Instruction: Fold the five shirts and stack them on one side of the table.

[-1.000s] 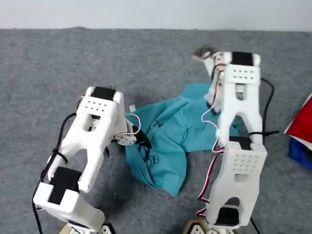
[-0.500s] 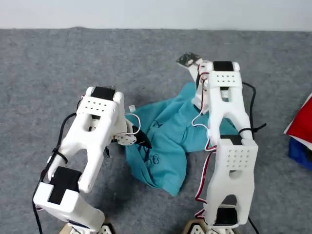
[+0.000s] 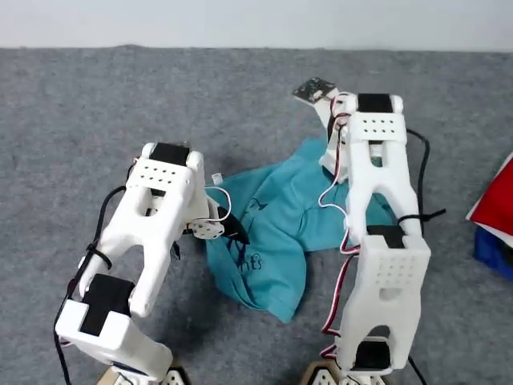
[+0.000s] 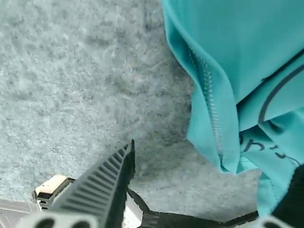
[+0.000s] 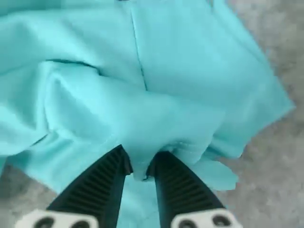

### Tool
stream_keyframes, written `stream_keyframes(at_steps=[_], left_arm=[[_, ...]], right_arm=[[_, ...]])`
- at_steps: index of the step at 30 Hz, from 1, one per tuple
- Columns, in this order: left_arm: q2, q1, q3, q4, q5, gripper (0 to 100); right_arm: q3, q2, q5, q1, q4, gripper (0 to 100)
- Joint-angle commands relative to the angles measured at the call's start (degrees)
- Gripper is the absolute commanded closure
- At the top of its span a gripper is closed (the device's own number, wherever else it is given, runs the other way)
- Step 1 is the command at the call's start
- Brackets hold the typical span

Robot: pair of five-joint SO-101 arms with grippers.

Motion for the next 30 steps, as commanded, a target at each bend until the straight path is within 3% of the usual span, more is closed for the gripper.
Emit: stream_keyframes(at_steps=[1,7,14,18,24,30], left_arm=[[-2.64,-0.18,-0.13,1.76,0.26,53],[-2.64,-0.26,-0.13,1.76,0.26,53],[-2.64,-0.26,-0.13,1.76,0.26,53],[-2.64,-0.18,-0.13,1.76,0.26,53],[-2.11,-0.26,-2.24,1.58,0.26,53],[3.25,-7.03,-14.73,-4.48,0.35,53]], right_arm=[[-0.44,-6.55,0.88,0.75,6.99,99.0],[2.55,-12.88,1.49,4.79,11.38,99.0],[19.52,-21.14,14.59,14.99,11.47,99.0],[33.23,-24.4,22.51,15.96,11.21,95.1],[34.81,-26.95,16.53,15.78,8.4,67.4],[34.99,-32.13,13.36,16.13,8.57,70.5]])
